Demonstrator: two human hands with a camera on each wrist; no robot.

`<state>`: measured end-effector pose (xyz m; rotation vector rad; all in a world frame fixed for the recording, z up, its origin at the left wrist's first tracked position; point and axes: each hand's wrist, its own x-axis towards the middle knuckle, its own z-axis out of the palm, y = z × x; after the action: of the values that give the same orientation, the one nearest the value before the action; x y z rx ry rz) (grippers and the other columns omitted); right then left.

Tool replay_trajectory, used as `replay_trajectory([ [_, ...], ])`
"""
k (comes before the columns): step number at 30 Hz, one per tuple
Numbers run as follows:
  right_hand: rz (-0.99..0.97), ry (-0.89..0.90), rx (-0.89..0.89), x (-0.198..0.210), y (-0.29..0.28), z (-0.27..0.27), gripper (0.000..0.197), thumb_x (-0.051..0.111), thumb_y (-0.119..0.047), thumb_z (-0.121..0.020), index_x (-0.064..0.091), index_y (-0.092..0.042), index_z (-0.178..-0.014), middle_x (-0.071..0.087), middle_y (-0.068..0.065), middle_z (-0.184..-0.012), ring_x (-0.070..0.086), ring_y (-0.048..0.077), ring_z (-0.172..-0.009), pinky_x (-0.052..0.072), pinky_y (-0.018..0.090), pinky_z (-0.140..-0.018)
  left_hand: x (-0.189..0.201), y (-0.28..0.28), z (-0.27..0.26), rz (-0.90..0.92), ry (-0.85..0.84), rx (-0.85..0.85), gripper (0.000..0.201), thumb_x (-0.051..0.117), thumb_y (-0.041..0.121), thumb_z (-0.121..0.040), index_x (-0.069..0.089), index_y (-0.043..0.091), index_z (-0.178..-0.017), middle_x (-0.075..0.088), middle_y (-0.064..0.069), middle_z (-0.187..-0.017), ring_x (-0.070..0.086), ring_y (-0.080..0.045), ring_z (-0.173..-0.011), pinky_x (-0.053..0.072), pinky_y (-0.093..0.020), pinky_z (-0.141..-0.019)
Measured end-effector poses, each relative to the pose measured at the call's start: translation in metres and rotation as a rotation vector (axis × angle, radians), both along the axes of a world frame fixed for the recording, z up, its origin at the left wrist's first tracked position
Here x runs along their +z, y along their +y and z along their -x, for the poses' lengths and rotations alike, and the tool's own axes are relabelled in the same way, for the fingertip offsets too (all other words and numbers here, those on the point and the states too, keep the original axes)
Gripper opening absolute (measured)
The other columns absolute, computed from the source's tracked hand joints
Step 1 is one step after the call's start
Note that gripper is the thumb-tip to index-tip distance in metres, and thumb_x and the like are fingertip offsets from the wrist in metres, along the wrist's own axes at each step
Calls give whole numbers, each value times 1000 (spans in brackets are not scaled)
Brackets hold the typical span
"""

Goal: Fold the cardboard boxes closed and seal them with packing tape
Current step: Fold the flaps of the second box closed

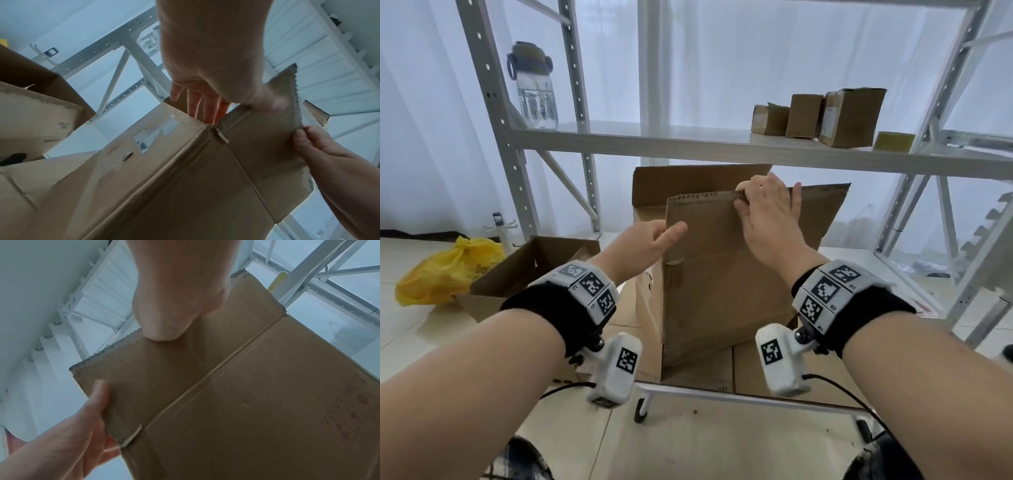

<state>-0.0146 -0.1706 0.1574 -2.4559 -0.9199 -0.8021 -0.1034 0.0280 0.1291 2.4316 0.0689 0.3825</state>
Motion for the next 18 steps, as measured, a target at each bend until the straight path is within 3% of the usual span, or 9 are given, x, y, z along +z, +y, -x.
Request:
replay_trajectory([
  [2,-21,3,19,0,3,-5,30,33,-30,-103,45,-21,-129,37,4,-141,16,25,-144,-7,50,-118,-2,2,-7,12,-16,45,71,33,74,-75,58,19,-114,67,2,-103,63,-16,-97,52,-35,-90],
  [4,-34,22,51,1,5,-11,35,41,-31,-100,44,-20,-133,38,6,-141,22,27,-142,7,52,-119,-4,4,-11,14,-55,70,76,36,79,-73,49,25,-125,65,7,-111,62,-13,-99,53,-38,-90],
  [8,-44,112,73,11,18,-21,39,50,-31,-95,47,-17,-131,45,8,-138,29,27,-137,21,46,-115,-14,7,-19,27,-228,208,71,51,62,-84,24,30,-141,43,3,-137,51,-16,-113,50,-38,-93],
  [10,-16,129,63,18,26,-24,39,50,-32,-95,48,-16,-131,46,11,-137,32,27,-134,23,42,-114,-19,4,-21,64,-314,222,73,54,58,-85,18,34,-143,29,3,-141,50,-19,-114,52,-42,-91],
  [12,0,172,55,17,31,-24,44,46,-34,-97,42,-18,-138,32,14,-149,21,29,-141,17,42,-117,-24,1,-23,73,-354,233,78,55,55,-86,10,34,-146,20,6,-144,47,-22,-118,53,-42,-91],
  [14,74,267,19,5,36,-26,54,43,-37,-99,26,-23,-149,8,13,-159,3,31,-147,11,46,-118,-28,4,-31,44,-321,278,87,56,51,-88,-2,31,-149,9,6,-150,32,-24,-133,43,-42,-103],
  [15,172,331,-19,-6,40,-28,58,38,-40,-100,16,-26,-152,0,12,-161,-2,31,-148,9,50,-118,-30,7,-34,6,-250,304,92,57,52,-87,-8,30,-149,1,4,-154,21,-25,-140,32,-43,-109],
  [18,432,544,-105,-30,49,-38,59,14,-51,-99,6,-29,-154,0,10,-161,-3,27,-148,0,57,-117,-31,24,-42,-87,56,384,107,56,63,-82,-22,28,-147,-19,-3,-157,-5,-26,-147,9,-45,-116],
])
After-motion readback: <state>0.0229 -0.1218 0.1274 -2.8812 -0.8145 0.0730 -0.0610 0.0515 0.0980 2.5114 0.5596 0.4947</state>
